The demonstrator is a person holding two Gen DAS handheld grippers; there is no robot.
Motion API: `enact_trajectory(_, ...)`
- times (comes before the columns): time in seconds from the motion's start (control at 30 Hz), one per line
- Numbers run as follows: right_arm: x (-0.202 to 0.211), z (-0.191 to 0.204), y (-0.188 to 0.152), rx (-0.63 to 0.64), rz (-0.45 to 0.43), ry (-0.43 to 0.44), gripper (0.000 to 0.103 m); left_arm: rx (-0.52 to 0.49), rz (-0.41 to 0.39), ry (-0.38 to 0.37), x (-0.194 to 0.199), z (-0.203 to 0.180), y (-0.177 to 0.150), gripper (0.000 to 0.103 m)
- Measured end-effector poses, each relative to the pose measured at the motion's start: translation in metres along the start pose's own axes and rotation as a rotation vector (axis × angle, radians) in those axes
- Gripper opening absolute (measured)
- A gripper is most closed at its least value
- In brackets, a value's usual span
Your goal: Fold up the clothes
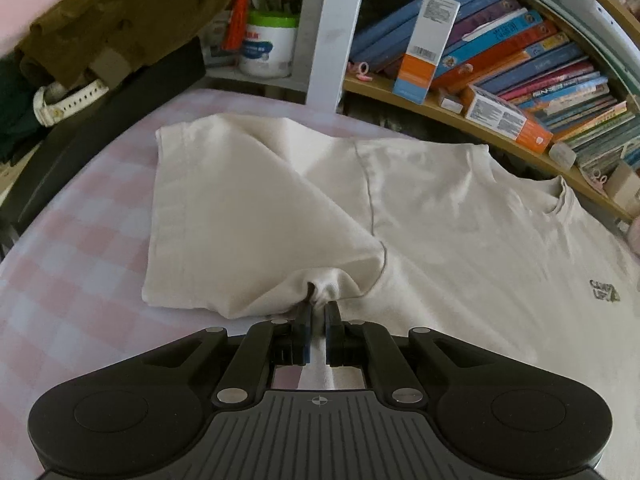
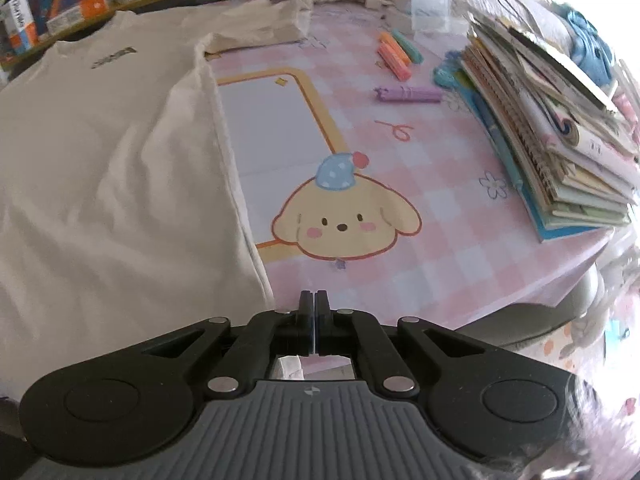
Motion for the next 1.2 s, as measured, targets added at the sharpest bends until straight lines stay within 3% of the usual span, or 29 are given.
enact_trajectory(0.1, 0.008, 0.006, 0.000, -0.014, -0.051, 0.027, 0.012, -0.018, 0.013, -0.015, 0.004, 0.005, -0.003, 0.008)
enact_trajectory(0.17, 0.012, 0.012, 0.004, -0.008, -0.078, 0.040, 0.033, -0.019, 0.021, -0.021, 0.010, 0.010, -0.008, 0.012)
enact_trajectory(0.27, 0.007, 0.019, 0.008, 0.033, -0.066, 0.047, 0.038, -0.020, 0.040, -0.042, 0.020, 0.020, -0.017, 0.015)
enact_trajectory(0.3, 0.004, 0.021, 0.009, 0.048, -0.058, 0.046, 0.039, -0.027, 0.041, -0.054, 0.025, 0.022, -0.021, 0.021)
enact_trajectory(0.4, -0.007, 0.023, 0.009, 0.066, -0.011, 0.047, 0.039, -0.054, 0.048, -0.103, 0.038, 0.027, -0.036, 0.052)
enact_trajectory(0.5, -0.013, 0.021, 0.005, 0.043, 0.010, 0.065, 0.035, -0.107, 0.032, -0.103, 0.046, 0.024, -0.049, 0.054)
enact_trajectory(0.6, -0.009, 0.025, 0.000, 0.034, 0.035, 0.097, 0.010, -0.140, 0.013, -0.080, 0.050, 0.021, -0.056, 0.054)
enact_trajectory(0.7, -0.004, 0.035, -0.006, 0.047, 0.065, 0.152, 0.006, -0.155, -0.001, -0.059, 0.049, 0.018, -0.057, 0.051)
enact_trajectory(0.77, 0.000, 0.047, -0.012, 0.105, 0.059, 0.164, 0.006, -0.164, -0.010, -0.045, 0.048, 0.016, -0.058, 0.042)
enact_trajectory(0.83, 0.001, 0.054, -0.015, 0.137, 0.042, 0.139, 0.006, -0.177, -0.015, -0.021, 0.047, 0.015, -0.057, 0.010)
enact_trajectory(0.87, 0.001, 0.055, -0.015, 0.136, 0.034, 0.124, 0.006, -0.186, -0.015, -0.004, 0.046, 0.014, -0.056, 0.003)
enact_trajectory(1.03, -0.001, 0.039, -0.014, 0.111, 0.002, 0.032, 0.005, -0.180, 0.016, -0.032, 0.053, 0.012, -0.062, 0.001)
enact_trajectory(1.1, -0.002, 0.034, -0.013, 0.092, 0.015, 0.048, 0.005, -0.192, 0.019, -0.034, 0.057, 0.012, -0.066, 0.001)
enact_trajectory(1.2, 0.000, 0.038, -0.014, 0.134, 0.021, 0.051, 0.006, -0.197, 0.050, -0.106, 0.062, 0.015, -0.067, 0.002)
Point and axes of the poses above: each gripper's, at about its wrist camera, not at the fingertips, and x roughly against the way its jaws point, z to its left, y to its top, the point moved 1 cm from there along -x, roughly the way its jaws point, and after that the axes turned 2 degrees about -x, right-handed, at the moved point
